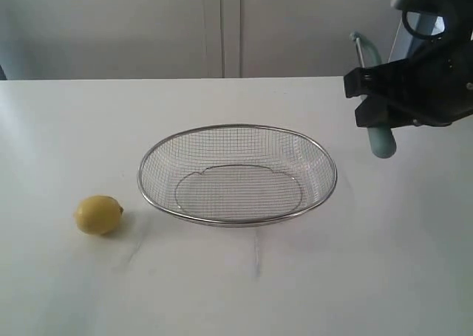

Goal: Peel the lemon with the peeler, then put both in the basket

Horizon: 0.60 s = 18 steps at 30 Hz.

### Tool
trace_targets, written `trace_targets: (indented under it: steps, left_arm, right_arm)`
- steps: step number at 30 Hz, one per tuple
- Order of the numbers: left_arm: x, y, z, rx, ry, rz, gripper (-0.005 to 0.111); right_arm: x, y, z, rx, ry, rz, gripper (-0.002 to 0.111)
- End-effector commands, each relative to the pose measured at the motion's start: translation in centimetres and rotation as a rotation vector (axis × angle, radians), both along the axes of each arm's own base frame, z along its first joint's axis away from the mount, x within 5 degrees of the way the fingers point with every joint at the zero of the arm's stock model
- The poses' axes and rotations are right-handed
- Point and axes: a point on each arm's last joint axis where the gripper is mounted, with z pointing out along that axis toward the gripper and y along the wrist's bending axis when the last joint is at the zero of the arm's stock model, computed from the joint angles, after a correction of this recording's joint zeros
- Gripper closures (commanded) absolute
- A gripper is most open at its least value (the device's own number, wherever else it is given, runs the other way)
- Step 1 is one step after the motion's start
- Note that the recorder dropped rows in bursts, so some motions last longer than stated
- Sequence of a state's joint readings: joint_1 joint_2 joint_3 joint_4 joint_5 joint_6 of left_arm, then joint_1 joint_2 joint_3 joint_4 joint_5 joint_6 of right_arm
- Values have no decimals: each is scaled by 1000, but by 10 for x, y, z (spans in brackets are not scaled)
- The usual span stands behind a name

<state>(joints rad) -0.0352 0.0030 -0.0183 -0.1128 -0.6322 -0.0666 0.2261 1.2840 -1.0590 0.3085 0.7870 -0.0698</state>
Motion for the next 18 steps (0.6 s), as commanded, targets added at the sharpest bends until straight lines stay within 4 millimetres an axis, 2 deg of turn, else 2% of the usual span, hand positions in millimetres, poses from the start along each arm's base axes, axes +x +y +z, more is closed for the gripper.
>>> trace_targets:
  steps: [1, 4, 10, 18]
  left_arm:
    - [-7, 1, 21, -25, -81, -9, 107]
    - [-11, 1, 32, -25, -118, -7, 107]
    - [-5, 1, 51, -34, -111, -12, 107]
    - [17, 0, 72, -64, -29, -34, 107]
  right_arm:
    - [0, -2, 2, -1, -27, -3, 108]
    - [0, -1, 3, 10, -25, -5, 108]
    - [1, 2, 4, 62, -24, -16, 108]
    - [1, 4, 6, 99, -26, -25, 108]
